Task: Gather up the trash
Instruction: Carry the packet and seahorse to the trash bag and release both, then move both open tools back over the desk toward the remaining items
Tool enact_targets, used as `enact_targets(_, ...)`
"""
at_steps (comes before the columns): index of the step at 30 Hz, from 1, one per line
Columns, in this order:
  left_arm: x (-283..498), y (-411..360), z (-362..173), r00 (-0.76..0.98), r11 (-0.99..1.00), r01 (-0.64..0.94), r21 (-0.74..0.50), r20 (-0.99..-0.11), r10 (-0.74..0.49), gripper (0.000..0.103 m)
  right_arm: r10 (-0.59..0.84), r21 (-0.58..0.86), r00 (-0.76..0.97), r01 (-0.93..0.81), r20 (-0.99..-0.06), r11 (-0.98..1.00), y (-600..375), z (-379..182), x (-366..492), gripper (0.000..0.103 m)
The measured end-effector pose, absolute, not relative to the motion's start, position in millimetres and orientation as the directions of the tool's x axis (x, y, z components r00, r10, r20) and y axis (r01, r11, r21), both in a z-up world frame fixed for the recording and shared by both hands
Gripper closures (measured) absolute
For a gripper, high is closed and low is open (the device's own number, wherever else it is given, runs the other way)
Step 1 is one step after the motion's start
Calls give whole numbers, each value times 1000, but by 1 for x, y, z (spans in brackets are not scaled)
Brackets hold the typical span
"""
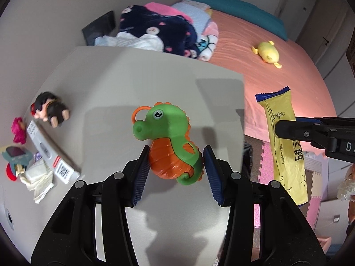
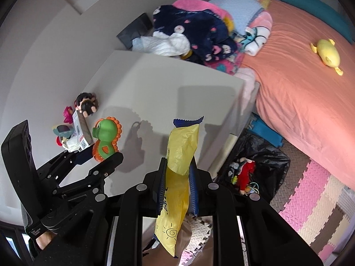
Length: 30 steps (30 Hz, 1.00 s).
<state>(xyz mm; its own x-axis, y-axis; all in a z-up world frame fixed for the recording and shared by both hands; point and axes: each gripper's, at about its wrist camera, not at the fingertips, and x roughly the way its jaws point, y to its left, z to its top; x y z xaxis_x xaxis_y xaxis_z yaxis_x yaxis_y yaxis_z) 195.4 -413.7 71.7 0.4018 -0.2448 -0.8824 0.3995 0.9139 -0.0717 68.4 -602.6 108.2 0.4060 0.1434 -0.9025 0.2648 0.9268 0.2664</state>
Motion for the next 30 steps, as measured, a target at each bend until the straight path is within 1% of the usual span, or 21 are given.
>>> enact_targets(11, 180, -513, 67, 338, 827, 557, -72, -890, -305, 55, 75, 268, 424, 416, -902, 869, -681, 108, 9, 82)
enact_targets(21, 161, -582, 46, 249, 745, 662, -85, -912, -325, 55, 29, 247, 390, 522, -920, 817, -739, 95, -37, 82)
enact_targets(22, 161, -588, 40, 225, 727, 681, -83, -922, -316, 48, 31, 242, 377, 527, -926, 815, -744, 92, -38, 73)
enact_targets(23, 159, -594, 37, 232, 722, 690, -56, -927, -294, 21, 22, 228, 364, 536, -931, 813, -748, 90, -39, 63)
enact_targets(24, 156, -600, 35, 262, 722, 692, -9, -929, -262, 6, -5, 202, 348, 556, -937, 806, -752, 88, -40, 44)
enact_targets(25, 153, -605, 35, 311, 718, 694, 50, -920, -237, 6, -39, 178, 345, 574, -938, 799, -756, 88, -43, 41)
enact_targets(26, 151, -608, 35, 328, 711, 699, 75, -917, -226, 6, -52, 171, 348, 580, -936, 796, -759, 88, -45, 41)
enact_targets(30, 152, -612, 32, 323, 707, 703, 80, -921, -217, 6, -53, 178, 354, 589, -934, 788, -769, 87, -52, 41)
